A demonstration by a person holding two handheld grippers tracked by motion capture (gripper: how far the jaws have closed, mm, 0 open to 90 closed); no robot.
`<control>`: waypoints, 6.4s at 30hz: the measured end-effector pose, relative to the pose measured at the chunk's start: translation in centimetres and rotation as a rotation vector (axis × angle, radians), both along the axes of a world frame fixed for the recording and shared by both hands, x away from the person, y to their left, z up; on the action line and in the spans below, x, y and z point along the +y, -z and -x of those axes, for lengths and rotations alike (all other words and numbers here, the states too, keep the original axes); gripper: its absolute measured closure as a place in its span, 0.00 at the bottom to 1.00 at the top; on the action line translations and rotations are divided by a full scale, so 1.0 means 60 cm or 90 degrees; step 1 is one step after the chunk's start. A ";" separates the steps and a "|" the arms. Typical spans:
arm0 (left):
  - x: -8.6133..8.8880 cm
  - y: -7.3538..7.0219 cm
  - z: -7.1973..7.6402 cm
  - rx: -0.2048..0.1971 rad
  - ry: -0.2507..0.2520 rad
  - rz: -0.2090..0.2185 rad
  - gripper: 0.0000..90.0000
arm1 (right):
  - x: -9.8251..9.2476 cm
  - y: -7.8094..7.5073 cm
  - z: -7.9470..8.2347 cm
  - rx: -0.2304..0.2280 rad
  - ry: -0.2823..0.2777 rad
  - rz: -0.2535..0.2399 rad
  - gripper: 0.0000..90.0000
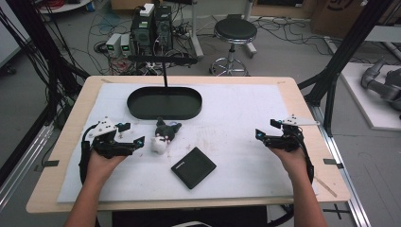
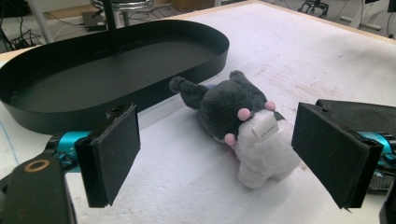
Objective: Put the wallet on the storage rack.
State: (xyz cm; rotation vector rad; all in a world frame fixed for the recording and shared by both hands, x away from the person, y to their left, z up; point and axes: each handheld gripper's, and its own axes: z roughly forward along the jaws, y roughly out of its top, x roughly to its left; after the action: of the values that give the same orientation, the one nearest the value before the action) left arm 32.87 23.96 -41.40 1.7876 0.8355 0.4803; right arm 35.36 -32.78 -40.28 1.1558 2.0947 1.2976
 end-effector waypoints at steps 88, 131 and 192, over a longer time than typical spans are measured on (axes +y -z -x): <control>0.006 0.003 0.008 -0.002 0.003 0.006 0.17 | 0.260 0.011 0.012 0.165 -0.297 -0.040 0.94; 0.001 0.005 0.007 -0.001 0.007 -0.003 0.17 | 0.389 -0.056 -0.288 0.129 -0.143 -0.151 0.95; -0.013 -0.011 0.006 0.018 -0.007 -0.015 0.17 | 0.161 -0.093 -0.100 0.053 -0.095 -0.006 0.36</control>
State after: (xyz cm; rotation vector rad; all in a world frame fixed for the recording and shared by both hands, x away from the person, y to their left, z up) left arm 32.52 23.18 -40.75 1.8164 0.8623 0.4752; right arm 41.36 -23.13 -34.71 1.0927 2.2756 1.3483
